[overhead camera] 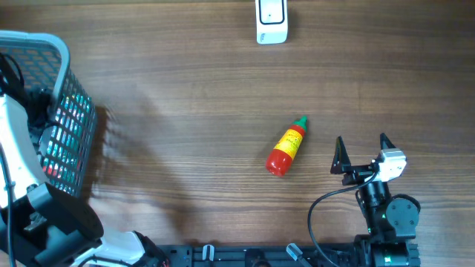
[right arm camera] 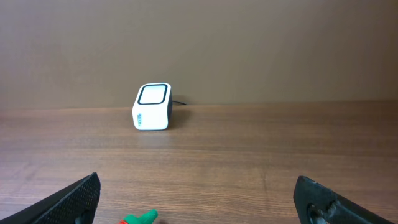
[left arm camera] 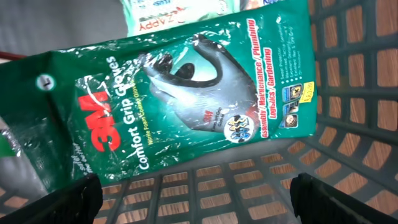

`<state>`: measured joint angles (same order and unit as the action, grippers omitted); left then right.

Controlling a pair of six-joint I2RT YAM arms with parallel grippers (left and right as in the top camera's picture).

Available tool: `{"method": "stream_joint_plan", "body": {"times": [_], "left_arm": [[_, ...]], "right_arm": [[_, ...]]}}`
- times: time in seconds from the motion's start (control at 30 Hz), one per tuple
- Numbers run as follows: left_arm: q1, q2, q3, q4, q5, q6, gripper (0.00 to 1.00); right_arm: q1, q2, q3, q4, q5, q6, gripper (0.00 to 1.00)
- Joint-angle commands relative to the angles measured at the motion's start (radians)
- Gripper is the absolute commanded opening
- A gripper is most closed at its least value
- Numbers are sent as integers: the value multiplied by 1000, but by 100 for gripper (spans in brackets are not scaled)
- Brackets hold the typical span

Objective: Scan the item barcode

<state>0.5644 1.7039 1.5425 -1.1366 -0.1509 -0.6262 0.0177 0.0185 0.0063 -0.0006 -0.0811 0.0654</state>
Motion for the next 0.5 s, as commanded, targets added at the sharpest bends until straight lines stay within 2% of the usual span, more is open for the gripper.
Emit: {"method": "stream_joint_plan", "body": {"times": [0.0,0.13,0.3,0.33,0.37,0.47], "left_arm": [[2,46,-7,3,31,34,100],[15,76,-7,-20,31,-102,100],[21,98,-7,-53,-44,-96,100],[27,97,-7,-74,-72,-135,100],[47,97,-7,-127,-127,-248,100],[83,97,-7,-180,-138,-280,100]], "right_arm": [[-2,-1,-1,2,11,-10,100],[-2,-1,-1,2,11,-11,100],[-2,-1,-1,2,11,-10,100],[-2,-1,-1,2,11,-10,100],[-2,-1,-1,2,11,-10,100],[-2,-1,-1,2,11,-10,100]]}}
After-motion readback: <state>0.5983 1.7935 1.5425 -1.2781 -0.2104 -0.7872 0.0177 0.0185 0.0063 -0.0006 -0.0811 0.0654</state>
